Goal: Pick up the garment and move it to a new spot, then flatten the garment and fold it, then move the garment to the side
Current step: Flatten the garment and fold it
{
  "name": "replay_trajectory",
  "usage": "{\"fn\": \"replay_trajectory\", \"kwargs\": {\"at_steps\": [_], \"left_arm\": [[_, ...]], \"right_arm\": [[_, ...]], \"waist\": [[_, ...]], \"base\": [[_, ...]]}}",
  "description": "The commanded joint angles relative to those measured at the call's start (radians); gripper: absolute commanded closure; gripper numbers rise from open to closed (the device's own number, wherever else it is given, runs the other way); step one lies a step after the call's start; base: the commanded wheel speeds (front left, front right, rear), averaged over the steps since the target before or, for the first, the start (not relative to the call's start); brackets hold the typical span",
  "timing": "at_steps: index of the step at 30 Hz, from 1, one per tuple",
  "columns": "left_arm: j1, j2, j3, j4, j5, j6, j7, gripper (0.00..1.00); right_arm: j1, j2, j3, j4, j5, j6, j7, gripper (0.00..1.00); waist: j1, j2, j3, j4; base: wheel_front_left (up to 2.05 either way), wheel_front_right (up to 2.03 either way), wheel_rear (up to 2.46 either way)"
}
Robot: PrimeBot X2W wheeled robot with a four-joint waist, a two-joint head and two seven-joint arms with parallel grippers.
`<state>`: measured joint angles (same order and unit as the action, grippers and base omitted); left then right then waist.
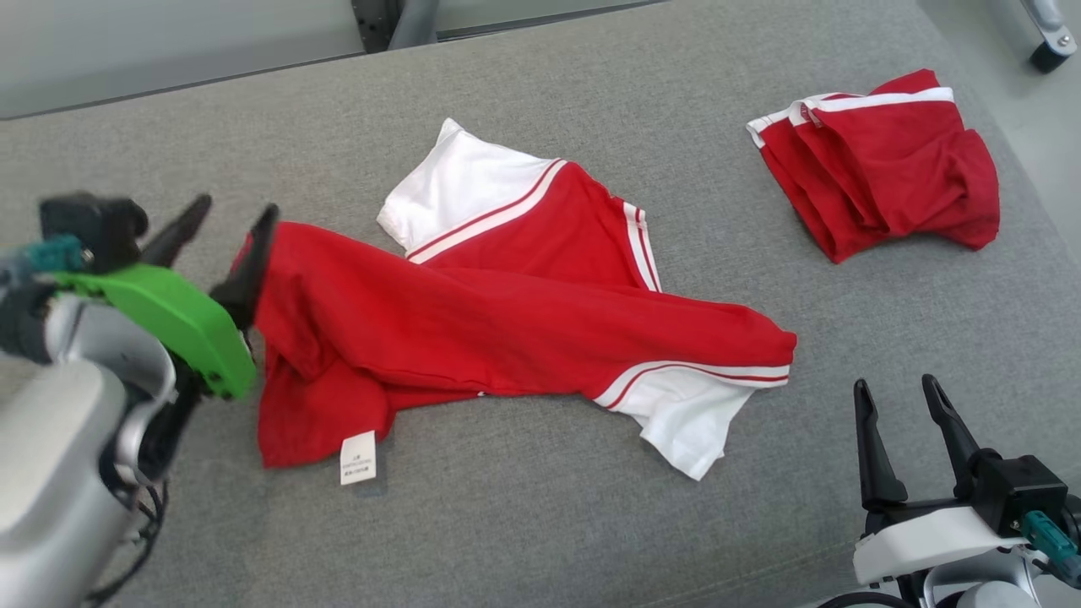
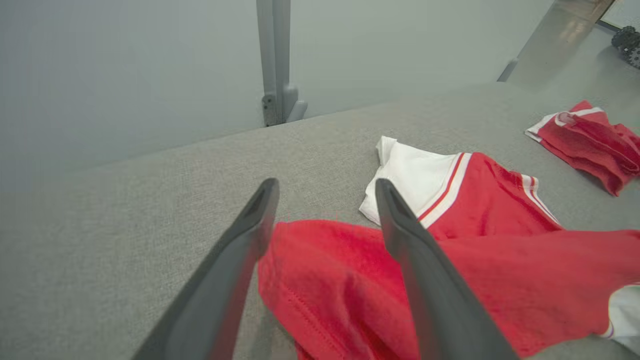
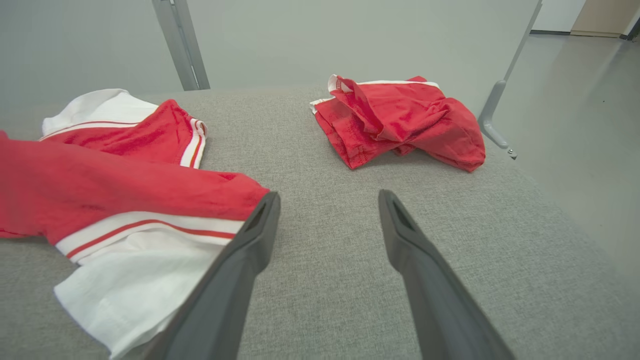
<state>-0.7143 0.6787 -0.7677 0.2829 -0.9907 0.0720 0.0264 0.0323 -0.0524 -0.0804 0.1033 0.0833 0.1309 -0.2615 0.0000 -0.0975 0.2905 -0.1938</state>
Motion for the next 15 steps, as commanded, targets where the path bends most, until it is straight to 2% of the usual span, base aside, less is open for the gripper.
{"fn": "replay_trajectory", "kwargs": {"at_steps": [1, 5, 9, 15], "left_arm": [[0.065, -0.013, 0.007, -0.033, -0.015, 0.043, -0.027, 0.00], [0.188, -0.092, -0.013, -0.091, -0.054, 0.121, -0.058, 0.00], [0.233, -0.160, -0.027, -0.065, -0.056, 0.179, -0.083, 0.00], [0.254, -0.214, -0.038, -0.030, -0.073, 0.209, -0.083, 0.00]], "right_arm": [[0.014, -0.003, -0.004, -0.006, -0.009, 0.000, -0.002, 0.00], [0.026, -0.005, -0.003, -0.011, -0.009, -0.001, -0.001, 0.00], [0.015, -0.018, 0.001, -0.016, -0.010, -0.001, -0.002, 0.00], [0.014, -0.034, 0.003, -0.019, -0.011, -0.001, -0.001, 0.00]], "waist": [[0.0000, 0.0000, -0.014, 0.022], [0.0000, 0.0000, -0.011, 0.054], [0.0000, 0.0000, -0.005, 0.076], [0.0000, 0.0000, -0.005, 0.090]], "base": [[0.00, 0.00, 0.00], [0.00, 0.00, 0.00], [0.00, 0.00, 0.00], [0.00, 0.00, 0.00]]}}
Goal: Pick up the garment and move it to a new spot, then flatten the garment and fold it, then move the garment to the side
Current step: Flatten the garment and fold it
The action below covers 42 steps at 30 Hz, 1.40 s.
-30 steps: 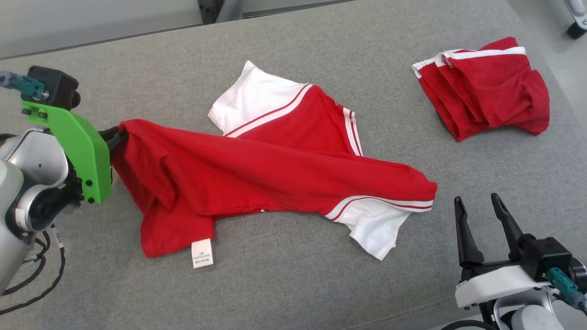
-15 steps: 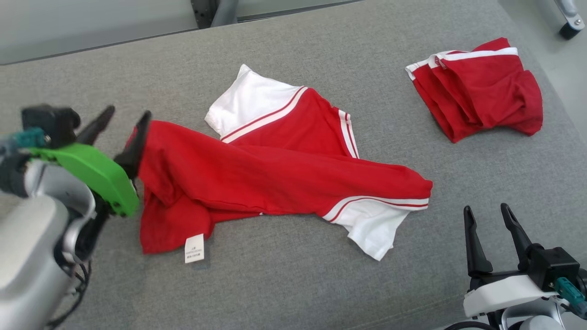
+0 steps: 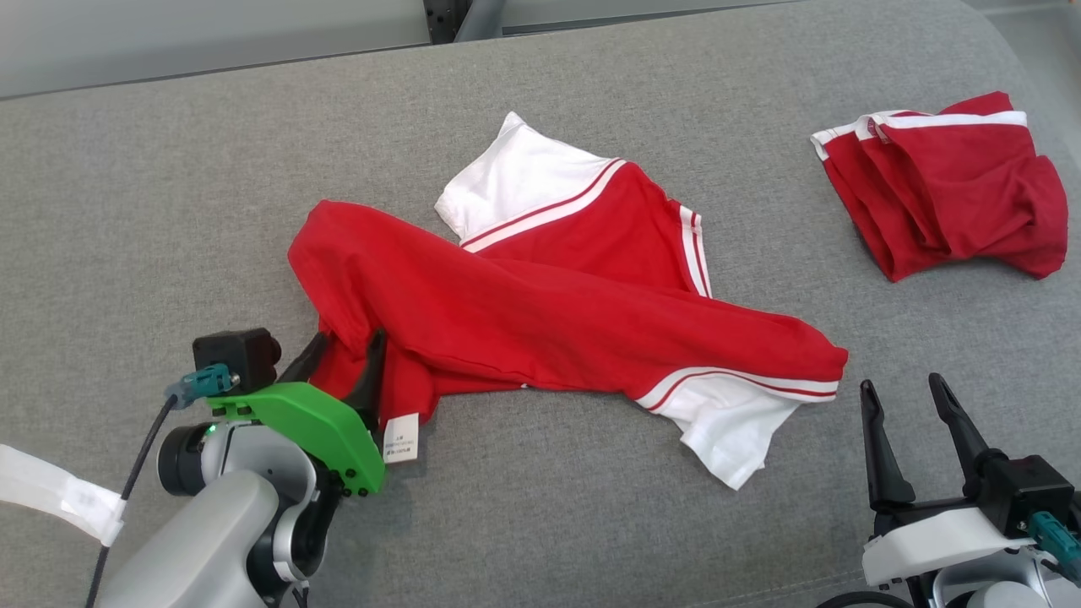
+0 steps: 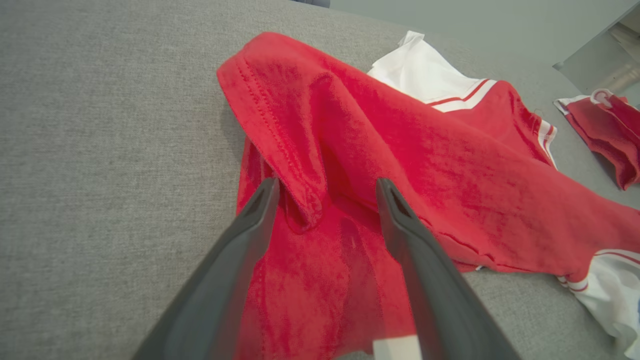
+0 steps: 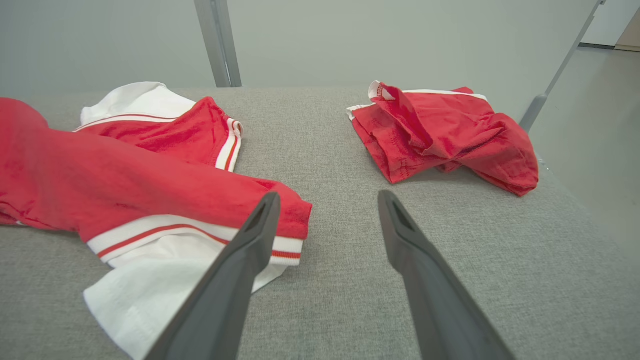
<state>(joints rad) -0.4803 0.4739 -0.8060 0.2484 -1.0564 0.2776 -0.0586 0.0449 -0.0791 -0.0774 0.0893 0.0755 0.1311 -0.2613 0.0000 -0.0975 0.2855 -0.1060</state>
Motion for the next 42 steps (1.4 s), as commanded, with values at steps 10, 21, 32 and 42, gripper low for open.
{"fn": "replay_trajectory", "kwargs": {"at_steps": [10, 21, 32, 42], "left_arm": [[0.012, -0.032, -0.009, 0.082, -0.019, -0.014, 0.007, 0.00], [-0.015, -0.034, -0.003, 0.120, -0.021, -0.038, -0.004, 0.53], [-0.030, -0.014, -0.001, 0.106, -0.032, -0.066, 0.014, 1.00], [0.120, 0.233, 0.028, -0.285, -0.062, -0.005, 0.095, 1.00]], "right_arm": [[0.005, -0.003, 0.008, 0.000, -0.002, -0.001, -0.002, 0.00], [0.013, 0.006, 0.004, 0.006, -0.002, -0.001, -0.002, 0.00], [0.010, 0.013, 0.003, 0.011, 0.001, -0.001, -0.002, 0.00], [0.051, 0.017, -0.017, 0.005, 0.001, -0.001, -0.002, 0.00]], "waist": [[0.0000, 0.0000, 0.003, -0.006], [0.0000, 0.0000, -0.003, -0.022], [0.0000, 0.0000, -0.012, -0.022], [0.0000, 0.0000, -0.045, 0.008]], "base": [[0.00, 0.00, 0.00], [0.00, 0.00, 0.00], [0.00, 0.00, 0.00], [0.00, 0.00, 0.00]]}}
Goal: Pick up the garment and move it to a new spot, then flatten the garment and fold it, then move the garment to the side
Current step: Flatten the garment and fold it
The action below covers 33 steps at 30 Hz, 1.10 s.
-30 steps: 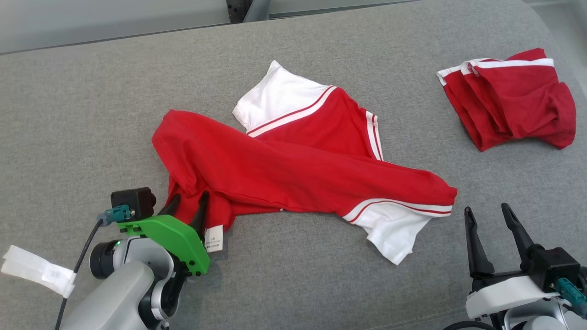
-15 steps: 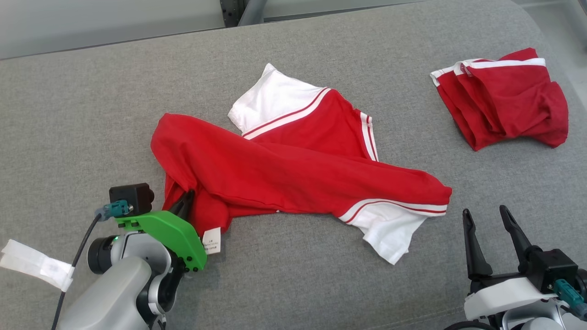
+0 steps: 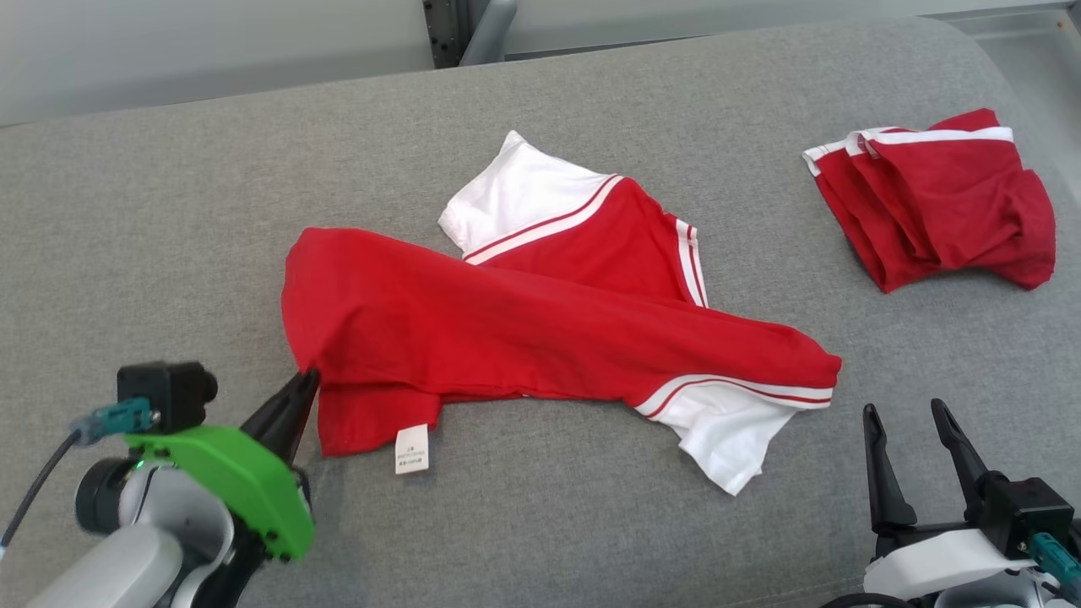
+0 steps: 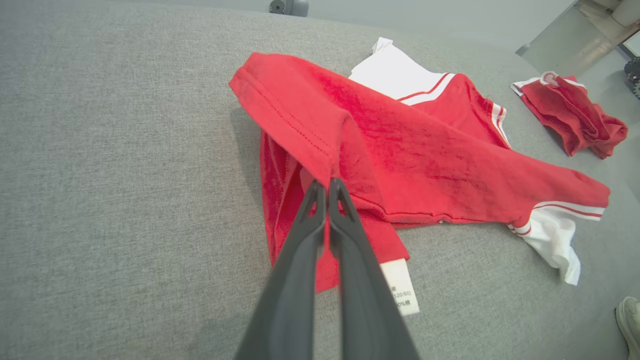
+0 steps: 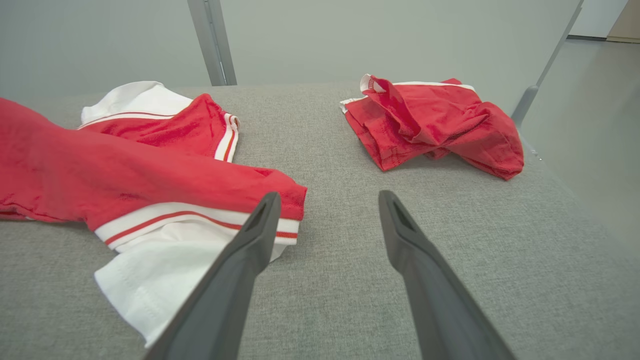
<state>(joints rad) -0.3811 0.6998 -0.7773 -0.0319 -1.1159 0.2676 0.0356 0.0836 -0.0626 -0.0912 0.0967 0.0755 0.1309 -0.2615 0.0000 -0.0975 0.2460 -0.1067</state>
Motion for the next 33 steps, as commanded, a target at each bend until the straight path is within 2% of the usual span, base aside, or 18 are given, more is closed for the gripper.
{"fn": "replay_trajectory", "kwargs": {"at_steps": [1, 3, 6, 10, 15, 21, 22, 23, 24, 25, 27, 28, 33], "left_arm": [[0.047, 0.043, 0.003, -0.050, -0.009, 0.017, 0.013, 1.00], [0.104, 0.104, 0.005, -0.125, -0.031, 0.041, 0.035, 1.00], [0.180, 0.160, 0.014, -0.188, -0.073, 0.060, 0.050, 1.00], [0.233, 0.170, 0.025, -0.191, -0.125, 0.064, 0.048, 1.00], [0.270, 0.142, 0.034, -0.097, -0.172, 0.048, 0.034, 1.00], [0.267, 0.071, 0.032, -0.021, -0.189, 0.011, -0.004, 1.00], [0.266, 0.060, 0.027, -0.008, -0.186, 0.009, -0.009, 0.92], [0.267, 0.051, 0.023, 0.002, -0.181, 0.007, -0.015, 0.76], [0.270, 0.043, 0.021, 0.014, -0.178, 0.007, -0.021, 0.25], [0.273, 0.042, 0.019, 0.029, -0.166, 0.021, -0.030, 0.00], [0.275, 0.048, 0.016, 0.048, -0.138, 0.055, -0.052, 0.00], [0.277, 0.061, 0.023, 0.044, -0.109, 0.097, -0.076, 0.00], [0.278, 0.104, 0.057, -0.059, -0.052, 0.222, -0.128, 0.00]], "right_arm": [[0.017, 0.000, -0.004, -0.003, 0.002, -0.001, -0.001, 0.00], [0.021, 0.000, -0.006, -0.003, 0.003, -0.001, -0.001, 0.00], [0.018, 0.000, -0.004, -0.006, 0.002, -0.001, -0.002, 0.00], [0.007, -0.004, -0.002, -0.005, 0.003, -0.001, -0.001, 0.00], [-0.007, -0.009, 0.007, 0.000, 0.002, -0.001, -0.002, 0.00], [-0.005, -0.021, 0.006, 0.003, 0.004, -0.001, -0.002, 0.00], [-0.004, -0.022, 0.007, 0.004, 0.004, -0.001, -0.001, 0.00], [-0.002, -0.023, 0.008, 0.004, 0.004, -0.001, -0.002, 0.00], [-0.001, -0.023, 0.010, 0.005, 0.003, 0.000, -0.002, 0.00], [0.001, -0.023, 0.011, 0.005, 0.003, -0.001, -0.001, 0.00], [0.003, -0.025, 0.013, 0.003, 0.001, -0.001, -0.002, 0.00], [0.006, -0.025, 0.012, -0.003, -0.001, -0.001, -0.001, 0.00], [0.008, -0.026, 0.010, -0.015, -0.001, -0.001, -0.002, 0.00]], "waist": [[0.0000, 0.0000, -0.006, 0.014], [0.0000, 0.0000, -0.008, 0.028], [0.0000, 0.0000, -0.002, 0.049], [0.0000, 0.0000, 0.006, 0.069], [0.0000, 0.0000, 0.015, 0.086], [0.0000, 0.0000, 0.010, 0.092], [0.0000, 0.0000, 0.008, 0.091], [0.0000, 0.0000, 0.006, 0.088], [0.0000, 0.0000, 0.003, 0.085], [0.0000, 0.0000, 0.000, 0.081], [0.0000, 0.0000, -0.004, 0.072], [0.0000, 0.0000, -0.006, 0.061], [0.0000, 0.0000, -0.002, 0.031]], "base": [[0.00, 0.00, 0.00], [0.00, 0.00, 0.00], [0.00, 0.00, 0.00], [0.00, 0.00, 0.00], [0.00, 0.00, 0.00], [0.00, 0.00, 0.00], [0.00, 0.00, 0.00], [0.00, 0.00, 0.00], [0.00, 0.00, 0.00], [0.00, 0.00, 0.00], [0.00, 0.00, 0.00], [0.00, 0.00, 0.00], [0.00, 0.00, 0.00]]}}
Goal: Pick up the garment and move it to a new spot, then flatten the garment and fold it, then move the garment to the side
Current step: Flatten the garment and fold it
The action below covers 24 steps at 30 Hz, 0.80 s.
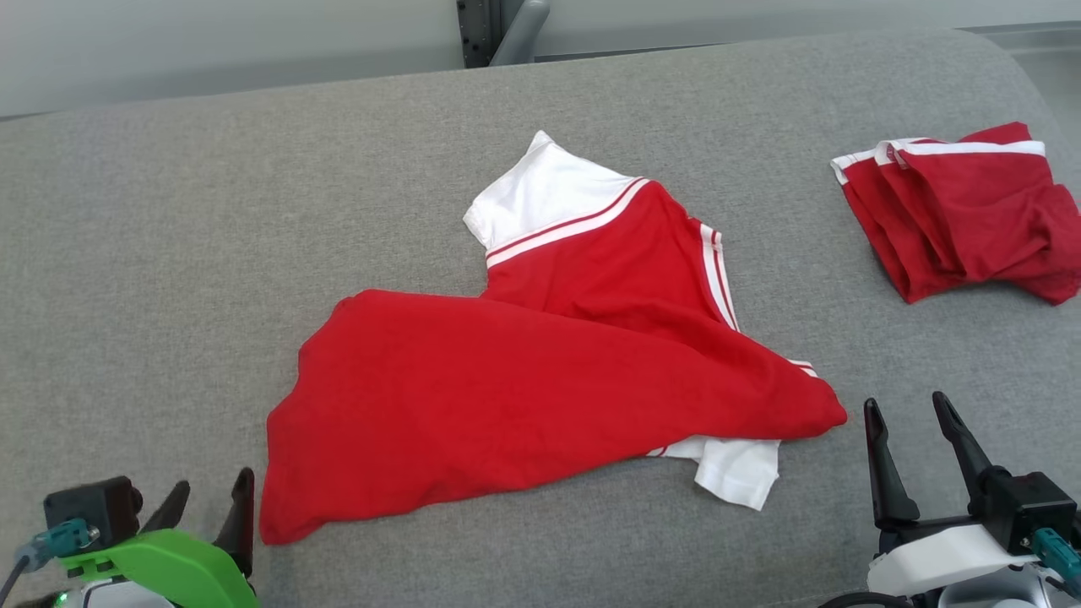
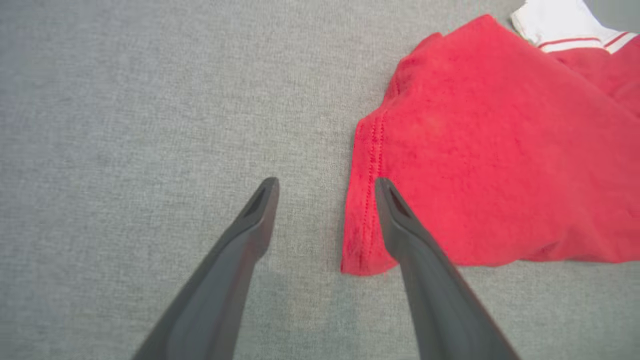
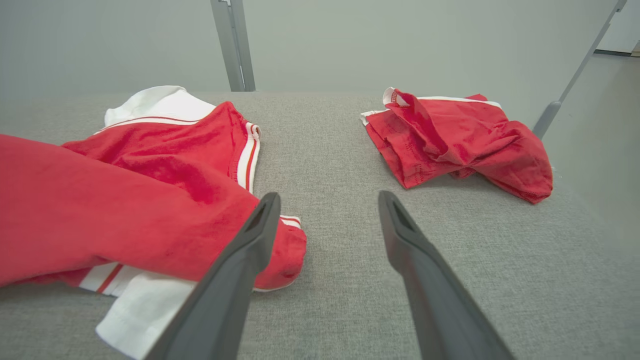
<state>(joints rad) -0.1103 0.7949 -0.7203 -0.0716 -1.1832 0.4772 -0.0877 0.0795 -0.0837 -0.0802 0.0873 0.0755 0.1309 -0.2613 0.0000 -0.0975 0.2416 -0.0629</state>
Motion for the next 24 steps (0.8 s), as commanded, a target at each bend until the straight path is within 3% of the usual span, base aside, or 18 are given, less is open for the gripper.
{"fn": "replay_trajectory", "kwargs": {"at_steps": [1, 5, 9, 16, 17, 24], "left_arm": [[-0.007, 0.019, 0.000, -0.049, 0.034, 0.031, -0.006, 0.00], [-0.117, 0.013, -0.035, -0.160, 0.112, 0.052, 0.036, 0.00], [-0.300, -0.079, -0.132, -0.153, 0.180, -0.003, 0.155, 0.00], [-0.588, -0.315, -0.248, 0.149, 0.197, -0.155, 0.327, 0.00], [-0.588, -0.315, -0.248, 0.149, 0.197, -0.155, 0.327, 0.00], [-0.751, -0.479, -0.290, 0.443, 0.183, -0.292, 0.385, 0.00]], "right_arm": [[0.014, -0.005, -0.003, -0.007, 0.000, -0.001, -0.002, 0.00], [0.010, -0.002, 0.000, -0.011, 0.000, -0.001, -0.002, 0.00], [-0.023, 0.001, 0.011, -0.010, 0.003, -0.001, -0.002, 0.00], [-0.067, 0.016, 0.025, -0.013, 0.013, -0.001, -0.002, 0.00], [-0.067, 0.016, 0.025, -0.013, 0.013, -0.001, -0.002, 0.00], [-0.078, 0.026, 0.023, -0.004, 0.019, -0.001, -0.002, 0.00]], "waist": [[0.0000, 0.0000, 0.003, -0.017], [0.0000, 0.0000, 0.017, -0.037], [0.0000, 0.0000, 0.043, -0.067], [0.0000, 0.0000, 0.099, -0.140], [0.0000, 0.0000, 0.099, -0.140], [0.0000, 0.0000, 0.131, -0.207]], "base": [[0.00, 0.00, 0.00], [0.00, 0.00, 0.00], [0.00, 0.00, 0.00], [0.00, 0.00, 0.00], [0.00, 0.00, 0.00], [0.00, 0.00, 0.00]]}}
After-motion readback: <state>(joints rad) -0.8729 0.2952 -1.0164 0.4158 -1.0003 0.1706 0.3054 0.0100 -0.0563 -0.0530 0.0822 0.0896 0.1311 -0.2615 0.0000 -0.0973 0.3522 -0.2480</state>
